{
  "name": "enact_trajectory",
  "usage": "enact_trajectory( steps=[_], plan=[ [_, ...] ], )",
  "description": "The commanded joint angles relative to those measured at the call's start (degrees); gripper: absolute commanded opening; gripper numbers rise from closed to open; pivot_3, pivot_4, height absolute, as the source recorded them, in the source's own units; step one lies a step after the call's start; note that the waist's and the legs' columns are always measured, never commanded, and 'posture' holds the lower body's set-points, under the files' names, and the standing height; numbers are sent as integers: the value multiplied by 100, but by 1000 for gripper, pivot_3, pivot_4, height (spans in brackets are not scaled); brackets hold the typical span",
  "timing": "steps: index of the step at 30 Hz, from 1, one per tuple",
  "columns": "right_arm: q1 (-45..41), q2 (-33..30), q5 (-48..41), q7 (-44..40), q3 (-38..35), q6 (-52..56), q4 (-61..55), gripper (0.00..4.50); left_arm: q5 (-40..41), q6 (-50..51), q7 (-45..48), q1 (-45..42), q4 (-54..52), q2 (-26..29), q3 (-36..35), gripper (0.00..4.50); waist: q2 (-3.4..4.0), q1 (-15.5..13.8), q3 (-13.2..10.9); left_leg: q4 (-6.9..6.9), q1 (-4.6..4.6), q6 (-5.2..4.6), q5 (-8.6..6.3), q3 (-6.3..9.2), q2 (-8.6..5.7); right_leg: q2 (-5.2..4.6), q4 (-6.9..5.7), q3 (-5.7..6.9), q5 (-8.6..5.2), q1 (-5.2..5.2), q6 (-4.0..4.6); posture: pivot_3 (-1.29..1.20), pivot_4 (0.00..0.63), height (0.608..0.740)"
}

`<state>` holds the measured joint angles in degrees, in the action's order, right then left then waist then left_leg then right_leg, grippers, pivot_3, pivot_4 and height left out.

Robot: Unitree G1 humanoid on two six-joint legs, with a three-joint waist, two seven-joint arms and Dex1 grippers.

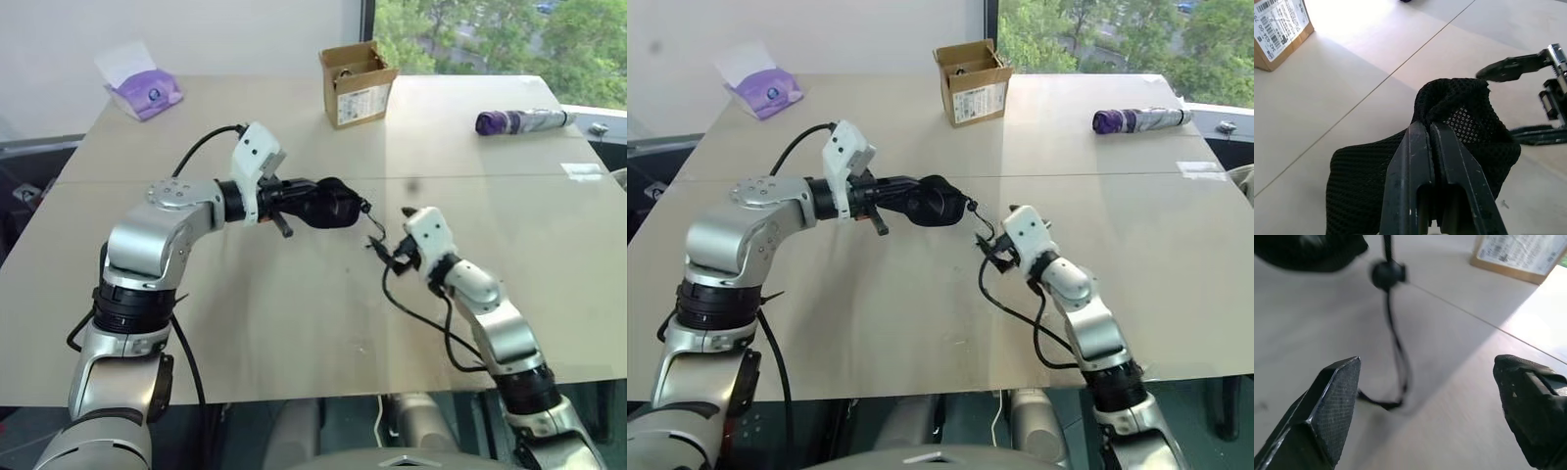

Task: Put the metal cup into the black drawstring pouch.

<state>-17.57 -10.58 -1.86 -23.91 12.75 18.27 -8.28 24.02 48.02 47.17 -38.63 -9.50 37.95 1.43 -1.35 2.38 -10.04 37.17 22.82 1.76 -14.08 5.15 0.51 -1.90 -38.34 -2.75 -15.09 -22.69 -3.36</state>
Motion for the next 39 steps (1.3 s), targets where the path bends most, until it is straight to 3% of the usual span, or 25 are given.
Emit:
enact_trajectory(
  steps=[1, 3, 6, 7, 10, 14, 15, 20, 23, 28, 39],
  plan=[
    [-420, 269, -33, 3, 71, -250, 569, 4453, 146, 89, -121, -13, -436, 85, -282, 0, 1, 10, 0, 0, -2, 0, 0, -3, 0, 0, -2, -4, 0, 0, 0, 0, 150, 740],
    [-666, 403, 75, 107, 77, -391, 1046, 4453, 188, 152, -190, 45, -547, 108, -356, 0, 0, 10, 0, 1, -2, 0, 0, -3, -2, -1, -4, -4, 0, 0, 0, 0, 150, 740],
    [-898, 440, 182, 299, -67, -520, 1507, 3666, 252, 252, -301, 137, -709, 139, -457, 0, 1, -15, -1, 1, -5, 0, 0, -2, -2, -1, -8, -3, 1, 0, 1, 0, 150, 740],
    [-923, 419, 190, 329, -117, -539, 1557, 2737, 276, 287, -338, 173, -758, 145, -489, 0, 1, -19, -1, 1, -4, 1, 0, -1, -2, -1, -8, -2, 1, 0, 1, 0, 150, 740],
    [-890, 208, 317, 344, -167, -635, 1447, 2128, 333, 328, -392, 299, -884, 167, -548, 0, 1, 1, -1, 1, -2, 12, 7, -3, -3, -2, -5, -6, 1, -1, 1, 0, 150, 740],
    [-765, -173, 492, 292, -212, -553, 941, 323, 369, 284, -433, 399, -898, 210, -566, 0, 1, 2, -1, 0, -3, 1, 1, -3, -3, -2, -7, -6, 1, -2, 1, 0, 150, 740],
    [-735, -418, 530, 179, -289, -351, 444, 147, 380, 239, -404, 476, -906, 195, -528, 0, 2, 1, -1, 0, -3, 1, 0, -3, -3, -2, -8, -6, 1, -2, 1, 0, 150, 740],
    [-768, -1214, 513, -273, -486, 582, -1137, 147, 612, 215, -259, 666, -885, -32, -429, 0, 11, -10, -7, 2, 0, -1, 0, -3, -8, -6, -7, -6, 0, -2, 0, 0, 150, 740],
    [-880, -1577, 549, -489, -522, 968, -1644, 0, 1163, 541, -98, 537, -883, -230, -587, 770, 10, -8, -6, 2, -2, -1, -1, 0, -4, -4, -10, -1, 0, -1, 0, 0, 150, 740],
    [-1196, -1961, 543, -747, -523, 1430, -2120, 0, 1141, 292, -90, -19, -669, -615, -145, 3020, 9, -22, -6, 8, -2, -2, -1, 0, -6, -5, -14, 0, 1, 1, 0, 0, 150, 740],
    [-1718, -2118, 570, -846, -403, 1982, -2476, 0, 298, -907, 388, -703, 615, -1410, 945, 3020, 9, -9, -6, 3, 2, -1, 0, -2, -10, -7, -4, -4, 0, -2, 0, 0, 150, 740]
  ],
)
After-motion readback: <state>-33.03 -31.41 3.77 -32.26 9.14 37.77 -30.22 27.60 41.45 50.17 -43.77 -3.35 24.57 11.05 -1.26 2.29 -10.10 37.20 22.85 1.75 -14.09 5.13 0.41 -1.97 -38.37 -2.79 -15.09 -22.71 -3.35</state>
